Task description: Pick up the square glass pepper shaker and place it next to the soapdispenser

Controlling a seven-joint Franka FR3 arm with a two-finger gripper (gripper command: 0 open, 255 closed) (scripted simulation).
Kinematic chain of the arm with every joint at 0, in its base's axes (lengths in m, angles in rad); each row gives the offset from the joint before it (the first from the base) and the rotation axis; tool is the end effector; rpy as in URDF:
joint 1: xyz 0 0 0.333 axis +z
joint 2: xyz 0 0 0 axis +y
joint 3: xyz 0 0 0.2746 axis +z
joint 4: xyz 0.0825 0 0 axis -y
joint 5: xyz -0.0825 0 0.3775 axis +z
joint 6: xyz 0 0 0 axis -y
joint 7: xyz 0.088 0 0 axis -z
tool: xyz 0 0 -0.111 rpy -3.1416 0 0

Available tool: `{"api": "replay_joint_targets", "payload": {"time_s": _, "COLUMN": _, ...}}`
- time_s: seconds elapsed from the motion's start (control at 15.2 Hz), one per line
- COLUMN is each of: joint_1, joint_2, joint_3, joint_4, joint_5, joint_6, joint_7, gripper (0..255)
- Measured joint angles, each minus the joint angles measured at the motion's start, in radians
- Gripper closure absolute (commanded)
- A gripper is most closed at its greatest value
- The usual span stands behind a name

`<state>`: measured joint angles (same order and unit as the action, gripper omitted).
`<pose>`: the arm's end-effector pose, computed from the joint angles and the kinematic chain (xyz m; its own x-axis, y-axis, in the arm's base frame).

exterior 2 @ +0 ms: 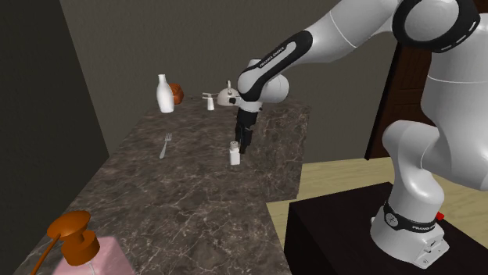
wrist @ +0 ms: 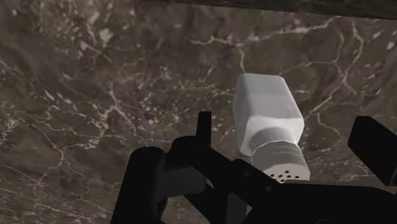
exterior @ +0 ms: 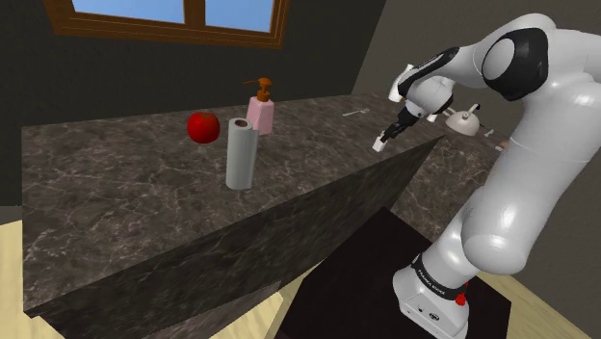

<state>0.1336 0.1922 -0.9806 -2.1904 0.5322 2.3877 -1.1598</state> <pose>0.3670 -0.4056 0.3056 0.9681 -0.0446 0.2466 -0.0388 -0.9988 -0.0284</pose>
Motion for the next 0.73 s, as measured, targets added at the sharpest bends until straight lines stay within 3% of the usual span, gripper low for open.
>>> {"api": "replay_joint_targets", "payload": {"time_s": 0.26, "joint_1": -0.031, "joint_2": 0.056, "joint_3": 0.039, "joint_4": 0.001, "joint_5": 0.078, "joint_6": 0.022, "joint_7": -0.052, "gripper": 0}}
{"api": "replay_joint_targets", "payload": {"time_s": 0.66, "joint_1": -0.039, "joint_2": 0.07, "joint_3": 0.049, "joint_4": 0.005, "joint_5": 0.096, "joint_6": 0.024, "joint_7": -0.063, "gripper": 0}}
{"api": "replay_joint_targets", "payload": {"time_s": 0.73, "joint_1": -0.039, "joint_2": 0.07, "joint_3": 0.049, "joint_4": 0.005, "joint_5": 0.096, "joint_6": 0.024, "joint_7": -0.063, "gripper": 255}}
